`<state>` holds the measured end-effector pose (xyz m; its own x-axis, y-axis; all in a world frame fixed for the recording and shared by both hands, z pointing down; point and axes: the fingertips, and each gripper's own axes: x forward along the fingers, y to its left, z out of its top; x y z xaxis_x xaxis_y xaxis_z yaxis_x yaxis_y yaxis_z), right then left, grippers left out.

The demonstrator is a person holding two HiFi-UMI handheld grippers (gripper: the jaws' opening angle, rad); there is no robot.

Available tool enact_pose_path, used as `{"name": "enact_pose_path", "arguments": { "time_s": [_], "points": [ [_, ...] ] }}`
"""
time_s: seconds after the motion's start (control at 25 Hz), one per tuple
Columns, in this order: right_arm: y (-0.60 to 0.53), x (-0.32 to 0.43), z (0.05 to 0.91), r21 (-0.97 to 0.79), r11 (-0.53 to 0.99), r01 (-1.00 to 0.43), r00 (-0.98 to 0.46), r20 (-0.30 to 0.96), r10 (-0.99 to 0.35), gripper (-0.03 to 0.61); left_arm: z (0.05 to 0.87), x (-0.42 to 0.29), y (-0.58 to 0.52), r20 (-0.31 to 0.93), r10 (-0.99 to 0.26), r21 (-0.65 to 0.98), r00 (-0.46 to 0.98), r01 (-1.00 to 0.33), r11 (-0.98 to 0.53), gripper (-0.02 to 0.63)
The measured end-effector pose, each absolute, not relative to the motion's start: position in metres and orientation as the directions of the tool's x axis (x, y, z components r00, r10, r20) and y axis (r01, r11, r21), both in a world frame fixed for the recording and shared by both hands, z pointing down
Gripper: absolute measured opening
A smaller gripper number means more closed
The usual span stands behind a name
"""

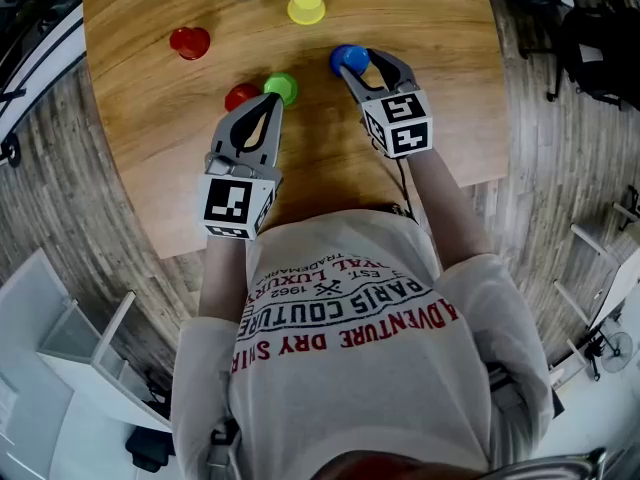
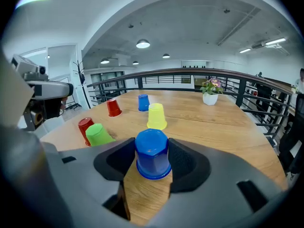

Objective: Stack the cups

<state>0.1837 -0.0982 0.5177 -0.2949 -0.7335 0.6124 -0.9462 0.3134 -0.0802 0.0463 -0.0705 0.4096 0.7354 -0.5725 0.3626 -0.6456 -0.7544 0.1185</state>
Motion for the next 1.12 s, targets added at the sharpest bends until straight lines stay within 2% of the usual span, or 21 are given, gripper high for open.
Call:
{"name": "enact_pose_path", "arguments": {
  "time_s": [0.56,1.0,1.12],
  "points": [
    [-0.081,0.113,0.525,-0.075,0.378,-0.923,-0.334,0.648,-0.685,0.235,0.410,-0.020,-0.061,0.366,-0.606,0.128,0.706,-0.683,-0.719,0.017],
    [-0.074,0.114,0.531,-0.102,0.293,-0.951,-0.284,0.663,-0.692,0.236,0.410,-0.037,-0.062,0.358,-0.605,0.118,0.711,-0.677,-0.727,0.017],
    [-0.080,0.113,0.514,-0.090,0.284,-0.955,-0.274,0.637,-0.721,0.262,0.409,-0.040,-0.066,0.344,-0.622,0.114,0.704,-0.689,-0.716,0.017]
  ]
}}
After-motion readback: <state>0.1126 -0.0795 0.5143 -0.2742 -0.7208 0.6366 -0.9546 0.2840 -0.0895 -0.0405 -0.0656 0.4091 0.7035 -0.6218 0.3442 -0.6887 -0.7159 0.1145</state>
